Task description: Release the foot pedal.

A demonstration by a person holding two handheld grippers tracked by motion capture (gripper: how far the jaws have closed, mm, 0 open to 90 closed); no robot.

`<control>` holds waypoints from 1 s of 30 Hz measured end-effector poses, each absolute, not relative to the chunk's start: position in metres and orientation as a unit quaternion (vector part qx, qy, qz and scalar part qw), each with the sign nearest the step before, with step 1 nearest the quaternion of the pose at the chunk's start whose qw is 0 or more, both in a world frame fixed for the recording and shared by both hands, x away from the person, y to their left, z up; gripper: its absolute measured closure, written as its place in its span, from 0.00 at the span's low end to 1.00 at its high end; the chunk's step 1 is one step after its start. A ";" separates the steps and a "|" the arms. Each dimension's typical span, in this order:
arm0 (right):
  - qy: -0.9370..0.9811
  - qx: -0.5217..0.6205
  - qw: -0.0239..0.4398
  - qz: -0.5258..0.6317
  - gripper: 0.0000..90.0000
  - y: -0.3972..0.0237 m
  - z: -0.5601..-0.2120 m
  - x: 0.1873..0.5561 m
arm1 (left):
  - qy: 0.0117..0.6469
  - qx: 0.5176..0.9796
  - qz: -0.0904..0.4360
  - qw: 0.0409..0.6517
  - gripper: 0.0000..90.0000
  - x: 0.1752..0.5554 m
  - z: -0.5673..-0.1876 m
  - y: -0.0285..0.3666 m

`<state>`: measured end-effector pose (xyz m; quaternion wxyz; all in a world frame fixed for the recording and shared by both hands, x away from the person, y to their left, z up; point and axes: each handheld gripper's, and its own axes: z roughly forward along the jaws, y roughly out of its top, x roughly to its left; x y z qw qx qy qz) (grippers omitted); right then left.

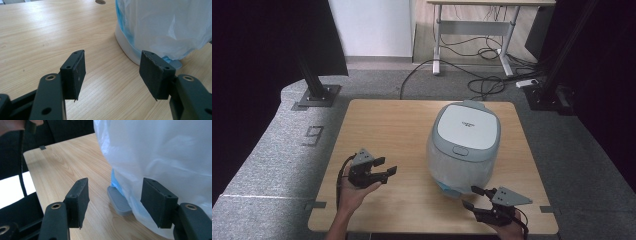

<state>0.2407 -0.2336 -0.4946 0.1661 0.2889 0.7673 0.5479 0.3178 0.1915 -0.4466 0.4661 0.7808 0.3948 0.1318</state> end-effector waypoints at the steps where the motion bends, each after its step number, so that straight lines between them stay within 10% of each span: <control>1: 0.765 0.291 0.167 0.550 0.43 -0.238 -0.493 0.240 | 0.395 0.782 0.131 0.465 0.42 0.318 -0.447 0.191; 30: 0.739 0.419 0.222 0.478 0.42 -0.324 -0.516 0.266 | 0.400 0.791 0.124 0.446 0.42 0.319 -0.465 0.191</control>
